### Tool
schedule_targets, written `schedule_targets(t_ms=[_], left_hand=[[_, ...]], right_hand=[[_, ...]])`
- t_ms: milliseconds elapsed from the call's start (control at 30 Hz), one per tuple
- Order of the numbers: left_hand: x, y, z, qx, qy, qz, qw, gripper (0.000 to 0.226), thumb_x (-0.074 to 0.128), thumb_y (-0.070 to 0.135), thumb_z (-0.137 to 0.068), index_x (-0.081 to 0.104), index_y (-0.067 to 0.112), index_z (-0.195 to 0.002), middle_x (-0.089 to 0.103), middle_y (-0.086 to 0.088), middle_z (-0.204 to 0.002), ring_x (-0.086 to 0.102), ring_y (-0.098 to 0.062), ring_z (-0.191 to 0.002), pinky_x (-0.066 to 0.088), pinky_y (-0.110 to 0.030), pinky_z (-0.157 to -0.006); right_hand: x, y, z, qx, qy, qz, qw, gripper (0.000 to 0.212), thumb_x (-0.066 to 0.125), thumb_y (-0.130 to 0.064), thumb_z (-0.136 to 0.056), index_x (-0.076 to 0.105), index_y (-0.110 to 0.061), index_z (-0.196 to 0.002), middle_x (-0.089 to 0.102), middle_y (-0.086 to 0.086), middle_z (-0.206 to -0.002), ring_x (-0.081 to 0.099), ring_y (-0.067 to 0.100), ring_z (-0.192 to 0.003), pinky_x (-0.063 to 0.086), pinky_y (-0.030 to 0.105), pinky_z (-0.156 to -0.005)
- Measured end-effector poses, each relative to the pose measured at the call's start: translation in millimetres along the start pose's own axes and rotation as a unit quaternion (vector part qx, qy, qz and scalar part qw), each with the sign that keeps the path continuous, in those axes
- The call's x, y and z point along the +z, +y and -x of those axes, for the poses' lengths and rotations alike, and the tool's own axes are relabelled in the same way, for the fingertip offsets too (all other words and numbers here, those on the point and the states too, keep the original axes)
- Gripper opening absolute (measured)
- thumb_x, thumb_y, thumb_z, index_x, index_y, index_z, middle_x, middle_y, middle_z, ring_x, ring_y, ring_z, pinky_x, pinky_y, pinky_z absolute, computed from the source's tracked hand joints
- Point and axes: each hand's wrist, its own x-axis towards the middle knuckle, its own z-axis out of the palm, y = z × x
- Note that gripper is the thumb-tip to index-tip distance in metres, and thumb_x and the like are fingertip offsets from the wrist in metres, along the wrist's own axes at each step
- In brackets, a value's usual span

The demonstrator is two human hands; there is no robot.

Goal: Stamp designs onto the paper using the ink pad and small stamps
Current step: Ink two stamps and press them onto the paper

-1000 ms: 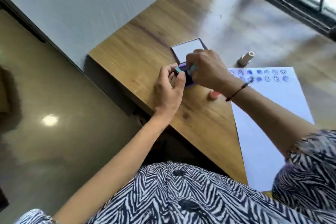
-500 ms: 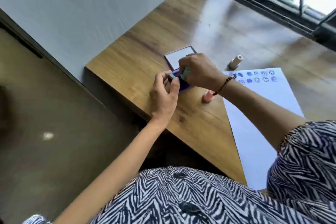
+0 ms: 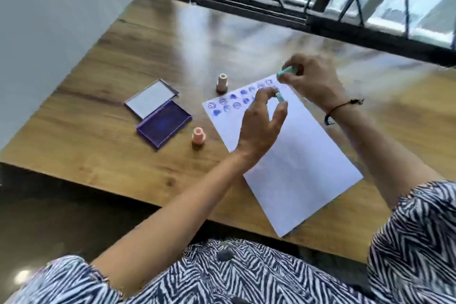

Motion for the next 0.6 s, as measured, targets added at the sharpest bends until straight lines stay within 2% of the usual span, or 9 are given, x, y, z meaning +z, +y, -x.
schedule_targets(t_ms=[133,200,333,600], left_hand=[[33.9,-16.1,-13.2,0.014,-0.075,-0.053,0.996,0.026,0.050,0.015,-0.089,0.047,0.001,-0.111,0.063,-0.019,-0.108,0.057,-0.033,-0.104,0.039,-0.033,-0.084],[41.4,-25.1,-15.0,0.013,-0.089,-0.085,0.992,0.026,0.050,0.017,-0.089,0.047,0.002,-0.110,0.063,-0.021,-0.103,0.058,-0.035,-0.098,0.036,-0.031,-0.076],[45.2,-35.8,-13.0,0.018,-0.108,-0.124,0.986,0.027,0.050,0.019,-0.089,0.046,0.002,-0.109,0.062,-0.018,-0.099,0.056,-0.035,-0.091,0.027,-0.024,-0.064],[45.3,-36.2,-13.3,0.019,-0.092,-0.131,0.987,0.025,0.050,0.020,-0.089,0.047,0.003,-0.108,0.063,-0.016,-0.095,0.057,-0.033,-0.088,0.041,-0.036,-0.073]], right_hand=[[-12.6,33.0,-8.8,0.021,0.008,0.012,1.000,0.021,0.068,-0.014,-0.076,0.068,-0.004,-0.095,0.070,0.023,-0.093,0.064,0.034,-0.087,0.049,0.040,-0.080],[-10.8,42.6,-14.7,0.029,-0.008,0.003,1.000,0.019,0.066,-0.011,-0.076,0.067,-0.004,-0.094,0.070,0.024,-0.092,0.066,0.039,-0.086,0.052,0.047,-0.082],[5.2,53.0,-24.9,0.029,-0.040,0.015,0.999,0.020,0.062,-0.009,-0.077,0.066,-0.006,-0.096,0.069,0.023,-0.098,0.064,0.038,-0.090,0.052,0.043,-0.085],[27.6,55.2,-41.7,-0.026,-0.061,0.019,0.998,0.020,0.061,-0.008,-0.079,0.067,-0.006,-0.098,0.062,0.022,-0.103,0.060,0.034,-0.089,0.043,0.033,-0.077]])
